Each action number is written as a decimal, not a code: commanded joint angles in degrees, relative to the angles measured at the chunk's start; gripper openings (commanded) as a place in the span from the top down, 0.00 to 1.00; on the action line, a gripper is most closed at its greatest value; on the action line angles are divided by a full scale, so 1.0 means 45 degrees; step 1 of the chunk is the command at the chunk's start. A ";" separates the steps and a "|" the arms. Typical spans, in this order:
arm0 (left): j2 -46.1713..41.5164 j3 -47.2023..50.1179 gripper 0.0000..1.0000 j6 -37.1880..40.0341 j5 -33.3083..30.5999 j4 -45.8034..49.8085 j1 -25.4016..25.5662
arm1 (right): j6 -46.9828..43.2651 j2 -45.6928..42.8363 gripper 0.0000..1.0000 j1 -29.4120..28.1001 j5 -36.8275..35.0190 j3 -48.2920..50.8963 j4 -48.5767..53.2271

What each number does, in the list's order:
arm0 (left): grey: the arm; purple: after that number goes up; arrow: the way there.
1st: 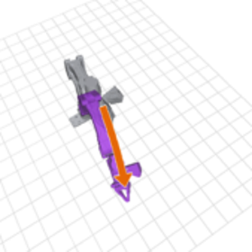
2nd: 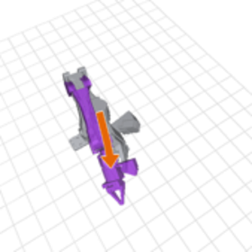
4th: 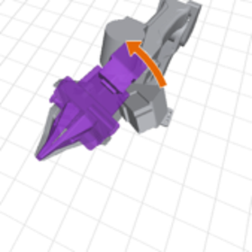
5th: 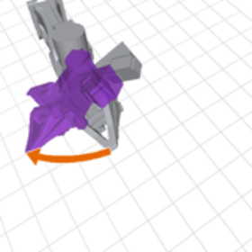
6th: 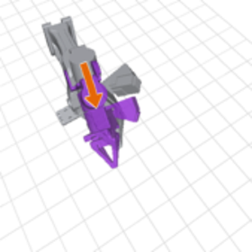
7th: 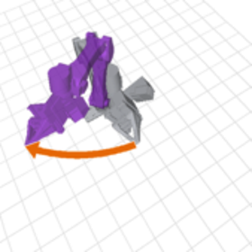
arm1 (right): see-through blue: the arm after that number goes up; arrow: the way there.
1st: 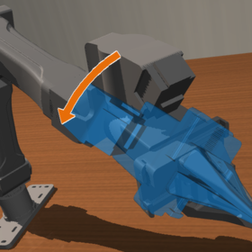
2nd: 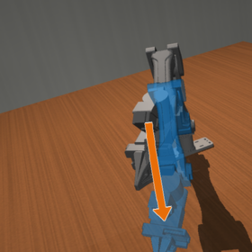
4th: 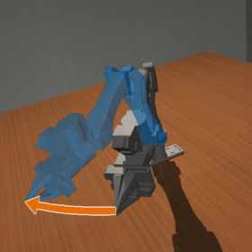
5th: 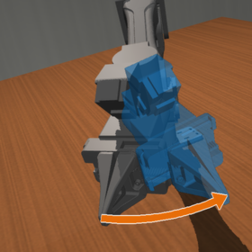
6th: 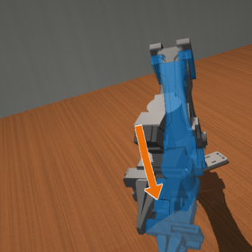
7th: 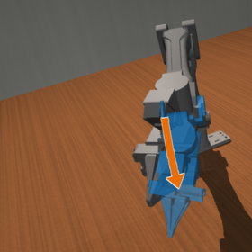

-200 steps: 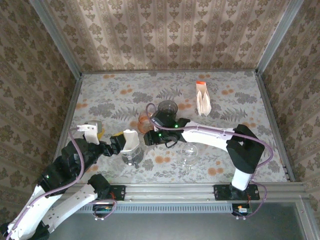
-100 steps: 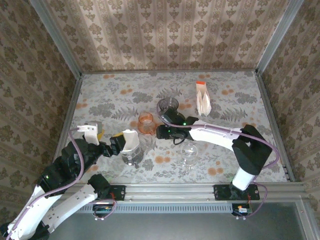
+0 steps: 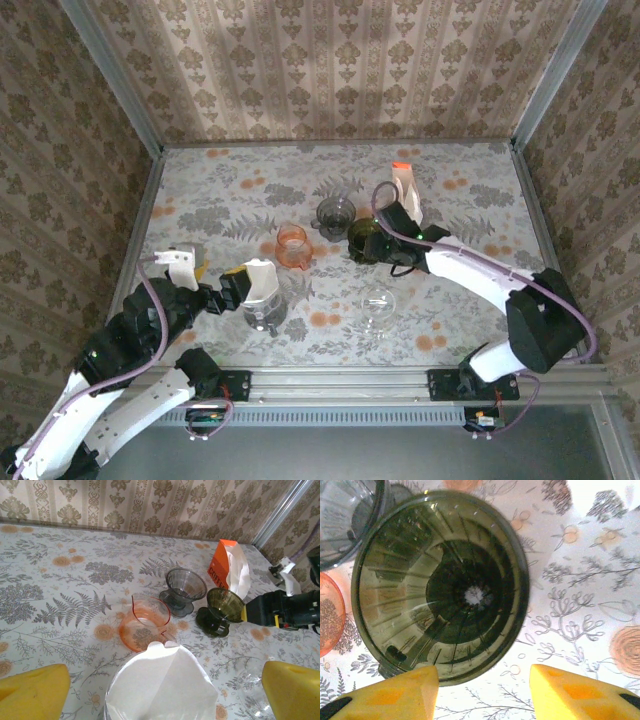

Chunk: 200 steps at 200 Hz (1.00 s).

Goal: Place the coffee filter in the dripper

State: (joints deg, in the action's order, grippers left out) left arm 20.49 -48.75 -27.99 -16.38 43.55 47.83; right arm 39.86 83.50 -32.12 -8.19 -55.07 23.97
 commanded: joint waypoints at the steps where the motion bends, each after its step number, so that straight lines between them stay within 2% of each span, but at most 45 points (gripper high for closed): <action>1: -0.0266 0.0091 0.00 0.0096 -0.0222 0.0127 -0.0122 | -0.0386 -0.0760 0.46 -0.0297 -0.0107 -0.0041 0.0517; 9: -0.0286 0.0102 0.00 0.0101 -0.0246 0.0127 -0.0104 | -0.0380 -0.1207 0.45 -0.0573 -0.0190 -0.0193 0.0650; 31: -0.0289 0.0175 0.00 0.0105 -0.0256 0.0002 -0.0104 | -0.0105 -0.0921 0.42 -0.1522 -0.0950 -0.0726 0.1240; 68: -0.0303 0.0326 0.00 0.0028 -0.0149 -0.0163 -0.0105 | 0.0823 0.0888 0.47 -0.2191 -0.0904 -0.0948 0.0888; 94: -0.0337 0.0299 0.00 0.0104 -0.0168 -0.0185 -0.0103 | 0.1332 0.1713 0.47 -0.2648 -0.1731 -0.1392 0.0991; 114: -0.0340 0.0250 0.00 0.0193 -0.0116 -0.0314 -0.0103 | 0.1926 0.2007 0.45 -0.2725 -0.2433 -0.1343 0.0673; 137: -0.0337 0.0287 0.00 0.0315 0.0135 -0.0589 -0.0103 | 0.2213 0.2236 0.36 -0.2836 -0.2868 -0.1258 0.0094; 164: -0.0316 0.0457 0.00 0.0447 0.0343 -0.0770 -0.0103 | 0.2232 0.2695 0.31 -0.2949 -0.3134 -0.1591 0.0016; 200: -0.0323 0.0523 0.00 0.0513 0.0330 -0.0754 -0.0110 | 0.2548 0.3162 0.33 -0.2915 -0.3863 -0.1980 0.0333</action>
State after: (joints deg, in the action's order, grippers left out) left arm 19.75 -47.20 -27.20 -15.46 41.63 47.83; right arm 49.32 96.33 -44.95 -20.88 -61.89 24.86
